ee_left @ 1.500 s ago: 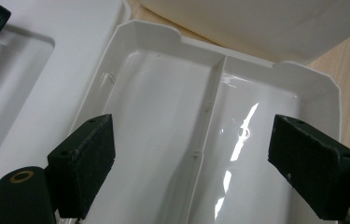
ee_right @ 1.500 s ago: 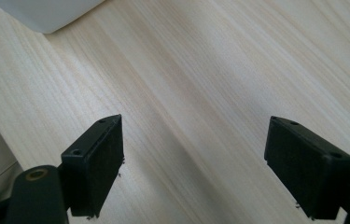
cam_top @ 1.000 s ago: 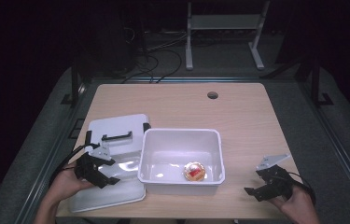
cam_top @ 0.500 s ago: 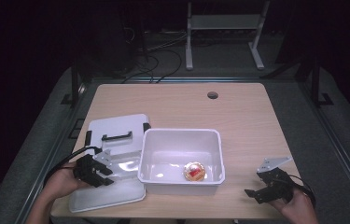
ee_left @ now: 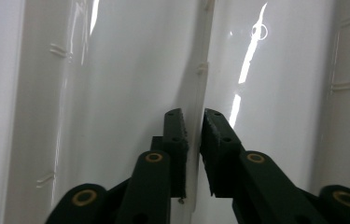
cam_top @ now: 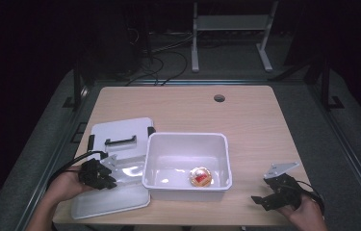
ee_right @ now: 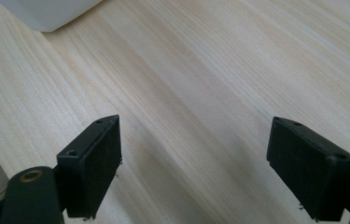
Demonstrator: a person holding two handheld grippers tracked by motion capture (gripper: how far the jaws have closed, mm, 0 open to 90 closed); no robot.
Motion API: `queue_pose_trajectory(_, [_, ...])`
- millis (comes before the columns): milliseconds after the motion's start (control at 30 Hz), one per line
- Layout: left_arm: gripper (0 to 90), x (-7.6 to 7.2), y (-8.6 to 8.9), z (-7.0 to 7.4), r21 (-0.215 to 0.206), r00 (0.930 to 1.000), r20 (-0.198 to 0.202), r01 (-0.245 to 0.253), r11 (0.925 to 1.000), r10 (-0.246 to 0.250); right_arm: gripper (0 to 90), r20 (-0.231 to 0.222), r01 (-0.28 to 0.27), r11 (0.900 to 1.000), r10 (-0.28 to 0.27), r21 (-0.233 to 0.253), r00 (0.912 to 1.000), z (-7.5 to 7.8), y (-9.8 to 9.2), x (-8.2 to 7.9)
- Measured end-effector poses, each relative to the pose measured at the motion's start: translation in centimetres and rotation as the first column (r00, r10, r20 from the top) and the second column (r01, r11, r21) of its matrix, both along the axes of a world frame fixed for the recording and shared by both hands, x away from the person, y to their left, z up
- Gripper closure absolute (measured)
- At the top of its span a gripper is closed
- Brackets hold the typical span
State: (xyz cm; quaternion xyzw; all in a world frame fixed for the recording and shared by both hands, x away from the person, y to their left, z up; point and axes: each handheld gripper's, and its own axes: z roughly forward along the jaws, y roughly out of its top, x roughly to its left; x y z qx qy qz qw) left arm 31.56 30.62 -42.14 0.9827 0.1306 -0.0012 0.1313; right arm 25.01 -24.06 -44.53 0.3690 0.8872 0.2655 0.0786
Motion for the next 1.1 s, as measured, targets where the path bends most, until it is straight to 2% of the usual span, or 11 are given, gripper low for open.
queue_pose_trajectory(67, [81.7, 0.1, -0.1, -0.1, 0.001, 0.9999, -0.014, 0.0, 1.0, 0.0, 17.4, 0.003, -0.004, 1.0, 0.004, 0.001, 1.0, 0.0, 0.0, 0.0])
queue_pose_trajectory(167, [86.7, 0.0, -0.2, -0.1, 0.01, 0.9997, -0.017, 0.019, 0.9998, -0.019, 17.4, 0.005, -0.006, 1.0, 0.006, 0.002, 1.0, 0.1, 0.0, -0.1])
queue_pose_trajectory(300, [89.0, -0.1, -0.3, 0.1, 0.026, 0.999, -0.022, 0.04, 0.9988, -0.04, 17.5, 0.007, -0.004, 1.0, 0.004, 0.002, 1.0, 0.1, 0.0, -0.1])
queue_pose_trajectory(533, [89.3, -0.5, 0.6, 1.2, 0.042, 0.9996, -0.014, 0.027, 0.9988, -0.026, 17.4, 0.008, -0.004, 1.0, 0.004, 0.004, 1.0, 0.1, 0.0, -0.1])
queue_pose_trajectory(767, [89.3, -0.8, 2.6, 4.2, 0.054, 1.0, 0.002, -0.002, 0.9986, 0.001, 17.4, 0.012, -0.006, 1.0, 0.006, 0.007, 0.9999, 0.2, 0.0, -0.2])
queue_pose_trajectory(933, [89.3, -0.7, 3.8, 7.0, 0.071, 0.9997, 0.019, -0.018, 0.9973, 0.017, 17.4, 0.013, -0.006, 1.0, 0.006, 0.007, 0.9999, 0.2, 0.0, -0.1])
queue_pose_trajectory(1100, [89.3, -0.5, 4.3, 9.9, 0.1, 0.9981, 0.053, -0.036, 0.9943, 0.031, 17.4, 0.013, -0.007, 1.0, 0.007, 0.006, 0.9999, 0.2, 0.1, -0.1])
